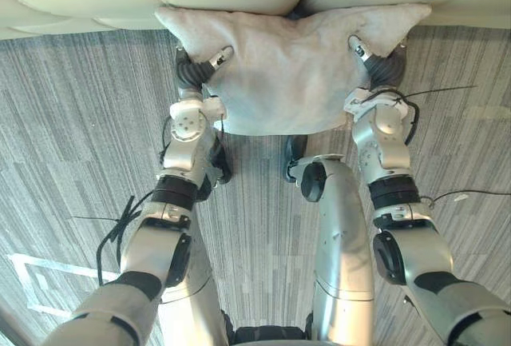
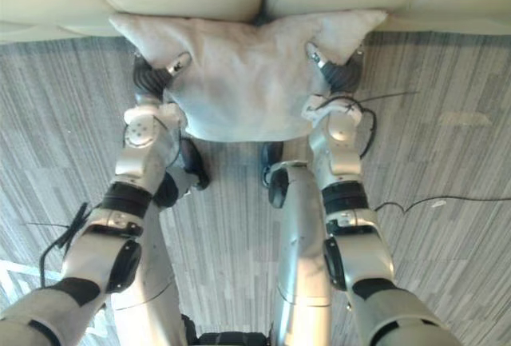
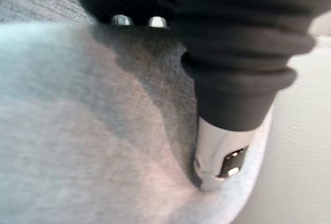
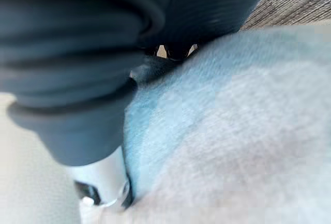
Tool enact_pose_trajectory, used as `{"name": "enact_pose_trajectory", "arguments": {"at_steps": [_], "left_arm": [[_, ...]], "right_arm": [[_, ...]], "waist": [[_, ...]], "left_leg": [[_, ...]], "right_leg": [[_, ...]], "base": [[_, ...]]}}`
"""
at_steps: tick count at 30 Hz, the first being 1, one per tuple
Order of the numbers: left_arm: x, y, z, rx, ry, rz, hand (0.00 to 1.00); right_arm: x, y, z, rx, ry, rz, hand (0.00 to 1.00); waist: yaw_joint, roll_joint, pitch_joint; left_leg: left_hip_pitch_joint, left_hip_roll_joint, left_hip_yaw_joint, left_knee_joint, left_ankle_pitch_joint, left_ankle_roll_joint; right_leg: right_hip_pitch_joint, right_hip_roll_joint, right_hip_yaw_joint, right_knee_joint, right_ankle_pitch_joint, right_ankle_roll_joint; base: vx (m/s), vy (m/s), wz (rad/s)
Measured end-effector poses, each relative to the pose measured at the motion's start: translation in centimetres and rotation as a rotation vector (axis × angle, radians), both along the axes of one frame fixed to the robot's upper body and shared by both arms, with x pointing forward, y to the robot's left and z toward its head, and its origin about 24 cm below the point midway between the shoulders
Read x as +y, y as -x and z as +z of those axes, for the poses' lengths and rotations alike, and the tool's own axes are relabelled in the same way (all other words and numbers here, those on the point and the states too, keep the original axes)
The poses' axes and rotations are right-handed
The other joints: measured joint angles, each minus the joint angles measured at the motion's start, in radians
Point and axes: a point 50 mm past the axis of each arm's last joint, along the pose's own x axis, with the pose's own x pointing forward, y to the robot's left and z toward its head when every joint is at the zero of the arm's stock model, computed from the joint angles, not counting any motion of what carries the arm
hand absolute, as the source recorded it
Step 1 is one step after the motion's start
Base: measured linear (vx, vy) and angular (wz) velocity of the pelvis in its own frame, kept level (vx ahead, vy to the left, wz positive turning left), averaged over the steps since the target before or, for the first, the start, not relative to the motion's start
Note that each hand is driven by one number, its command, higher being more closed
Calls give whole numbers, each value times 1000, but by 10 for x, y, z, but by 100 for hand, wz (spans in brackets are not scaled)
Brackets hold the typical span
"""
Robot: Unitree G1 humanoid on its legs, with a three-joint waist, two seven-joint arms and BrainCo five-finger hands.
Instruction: Pick up cushions and gather them together orderly.
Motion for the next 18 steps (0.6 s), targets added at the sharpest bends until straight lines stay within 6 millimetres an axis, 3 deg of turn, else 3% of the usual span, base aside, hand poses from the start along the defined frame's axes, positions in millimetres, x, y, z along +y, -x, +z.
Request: {"name": "enact_pose_trajectory", "arguments": {"at_steps": [5, 10, 11, 13, 18], "left_arm": [[-4, 4, -6, 8, 16, -2, 100], [-15, 20, -21, 7, 83, -54, 100], [-16, 24, -28, 17, 89, -61, 100], [-21, 37, -57, 69, 103, -81, 100], [-29, 62, -79, 86, 152, -117, 100]], "right_arm": [[6, 3, -17, 29, -79, 31, 100], [9, 23, -40, 4, -204, 44, 100], [9, 27, -46, 4, -216, 42, 100], [7, 41, -73, 33, -251, 18, 100], [5, 68, -94, 33, -278, -7, 100]], "waist": [[-9, -1, -4], [-11, -1, -7], [-11, -1, -21], [-11, -2, -158], [-15, -6, -168]], "left_leg": [[72, -2, -5, -3, 2, 0], [218, -3, -4, -73, -3, -5], [241, -3, -1, -91, -3, -8], [229, -5, 9, -144, 2, -18], [418, -8, 34, -262, 20, -31]], "right_leg": [[77, 1, -2, -5, -1, 1], [229, 14, -10, -86, -5, 7], [250, 15, -11, -105, -3, 5], [235, 18, -14, -160, 3, -2], [415, 20, -31, -270, 31, -22]], "base": [[-24, 1, -1], [-38, -12, -8], [-9, -15, -8], [39, -9, -6], [133, -16, -5]]}}
